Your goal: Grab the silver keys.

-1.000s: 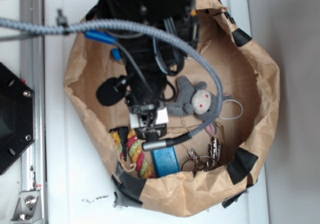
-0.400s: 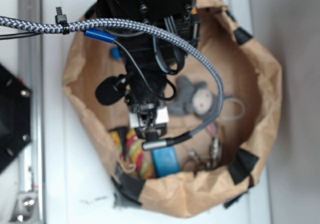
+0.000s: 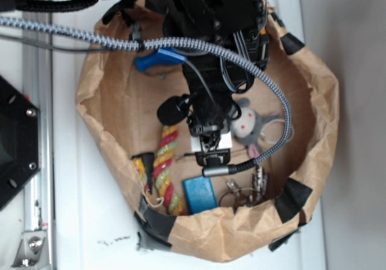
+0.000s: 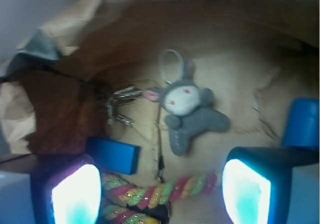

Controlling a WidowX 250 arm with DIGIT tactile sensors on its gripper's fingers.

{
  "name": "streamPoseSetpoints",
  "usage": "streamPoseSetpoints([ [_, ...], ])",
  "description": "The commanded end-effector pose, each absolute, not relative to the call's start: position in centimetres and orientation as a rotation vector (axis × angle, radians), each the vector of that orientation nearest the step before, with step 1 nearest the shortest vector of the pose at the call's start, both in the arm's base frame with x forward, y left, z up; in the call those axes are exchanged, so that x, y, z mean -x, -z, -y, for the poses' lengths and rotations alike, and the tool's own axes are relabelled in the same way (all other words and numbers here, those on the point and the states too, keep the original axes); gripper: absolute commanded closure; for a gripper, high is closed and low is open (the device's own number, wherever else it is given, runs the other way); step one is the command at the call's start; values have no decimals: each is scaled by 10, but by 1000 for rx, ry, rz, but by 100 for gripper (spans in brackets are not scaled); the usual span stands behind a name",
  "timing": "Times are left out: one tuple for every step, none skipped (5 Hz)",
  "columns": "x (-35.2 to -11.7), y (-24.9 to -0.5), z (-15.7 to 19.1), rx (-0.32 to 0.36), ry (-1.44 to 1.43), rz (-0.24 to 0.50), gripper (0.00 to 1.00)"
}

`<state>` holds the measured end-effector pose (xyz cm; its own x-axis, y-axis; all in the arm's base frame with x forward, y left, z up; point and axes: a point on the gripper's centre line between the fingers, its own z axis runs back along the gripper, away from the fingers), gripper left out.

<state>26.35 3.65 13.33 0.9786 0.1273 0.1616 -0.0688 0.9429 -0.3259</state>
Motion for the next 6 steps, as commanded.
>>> streamPoseSetpoints([
  [-266,-114,-41,367,-63,197,0],
  [-268,-90,-31,399,-52,179,0],
  [-273,-74,-12,401,-46,199,0],
  [-278,-62,2,364,-27,239,0],
  [-277,-59,17,354,-11,249,0],
  [-284,-58,27,356,-10,278,0],
])
